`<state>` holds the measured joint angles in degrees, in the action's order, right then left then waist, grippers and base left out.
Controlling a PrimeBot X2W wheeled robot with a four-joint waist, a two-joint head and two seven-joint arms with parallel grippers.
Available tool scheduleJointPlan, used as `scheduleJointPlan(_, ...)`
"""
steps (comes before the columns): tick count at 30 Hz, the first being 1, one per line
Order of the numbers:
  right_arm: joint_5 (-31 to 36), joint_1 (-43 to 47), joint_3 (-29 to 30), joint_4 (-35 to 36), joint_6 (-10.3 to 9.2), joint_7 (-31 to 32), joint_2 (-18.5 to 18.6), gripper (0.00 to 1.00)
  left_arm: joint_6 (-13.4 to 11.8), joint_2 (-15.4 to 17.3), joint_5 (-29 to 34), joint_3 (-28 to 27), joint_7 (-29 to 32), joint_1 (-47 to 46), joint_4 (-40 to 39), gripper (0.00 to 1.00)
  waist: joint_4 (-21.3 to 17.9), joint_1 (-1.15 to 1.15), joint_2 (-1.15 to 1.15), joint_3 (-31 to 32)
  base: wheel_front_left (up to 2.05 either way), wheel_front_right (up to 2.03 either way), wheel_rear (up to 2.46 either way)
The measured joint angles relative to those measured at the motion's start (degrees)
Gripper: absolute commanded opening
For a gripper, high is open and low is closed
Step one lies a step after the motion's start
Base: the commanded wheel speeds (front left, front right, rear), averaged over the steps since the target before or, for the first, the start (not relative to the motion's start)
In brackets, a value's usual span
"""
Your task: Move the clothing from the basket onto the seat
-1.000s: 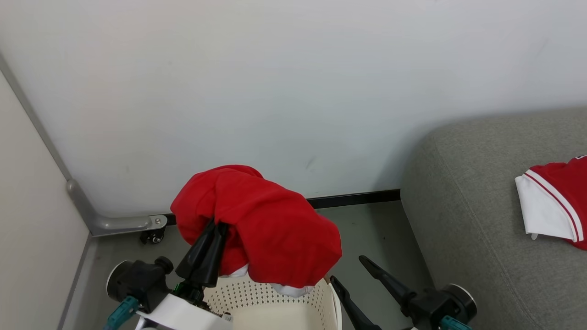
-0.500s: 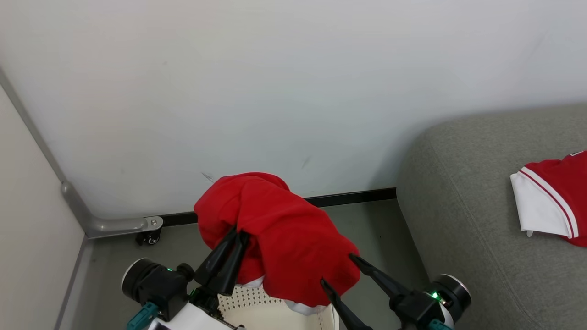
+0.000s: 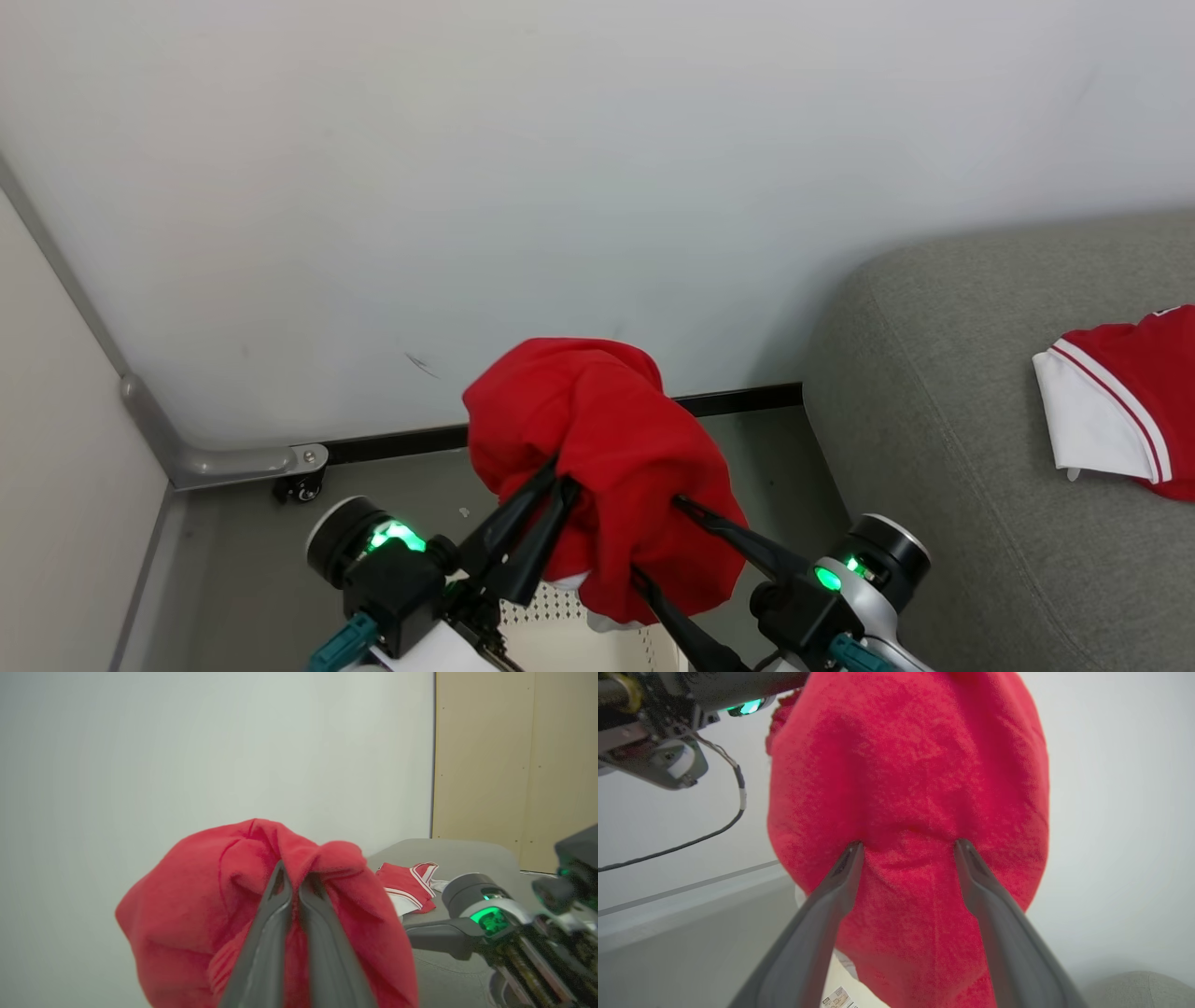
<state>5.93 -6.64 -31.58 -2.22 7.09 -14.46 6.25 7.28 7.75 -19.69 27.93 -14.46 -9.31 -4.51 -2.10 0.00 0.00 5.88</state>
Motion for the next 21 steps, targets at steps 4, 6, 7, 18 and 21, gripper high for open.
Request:
scheduleJointPlan(4, 0.6, -1.1, -0.8, -0.4, 0.0, 0.0, -0.1, 1.0, 0.0, 0.6, -0.7, 2.3, 0.0, -0.1, 0.0, 0.0, 0.1, 0.0, 0.0, 0.2, 0.0, 0.0, 0.0)
scheduleJointPlan(6, 0.6, -1.5, -1.1, -0.5, 0.0, 0.0, -0.2, 1.0, 0.0, 1.1, -1.2, 2.8, 0.0, -0.1, 0.0, 0.0, 0.2, 0.0, 0.0, 0.4, 0.0, 0.0, 0.0)
scheduleJointPlan(7, 0.6, -1.9, -1.3, -0.6, 0.0, 0.0, -0.3, 1.0, 0.0, 1.2, -1.4, 3.0, 0.0, -0.2, 0.0, 0.0, 0.2, 0.0, 0.0, 0.4, 0.0, 0.0, 0.0)
scheduleJointPlan(18, 1.2, -3.8, -2.5, -2.7, 0.0, 0.0, -0.8, 1.0, 0.0, 1.8, -2.6, 5.3, 0.0, -0.7, 0.0, 0.0, 0.8, 0.0, 0.0, 1.1, 0.0, 0.0, 0.0)
scheduleJointPlan(21, 1.2, -4.5, -3.0, -3.5, 0.0, 0.0, -0.9, 1.0, 0.0, 2.1, -2.7, 6.3, 0.0, -0.7, 0.1, 0.0, 0.9, 0.0, 0.0, 1.2, 0.0, 0.0, 0.0)
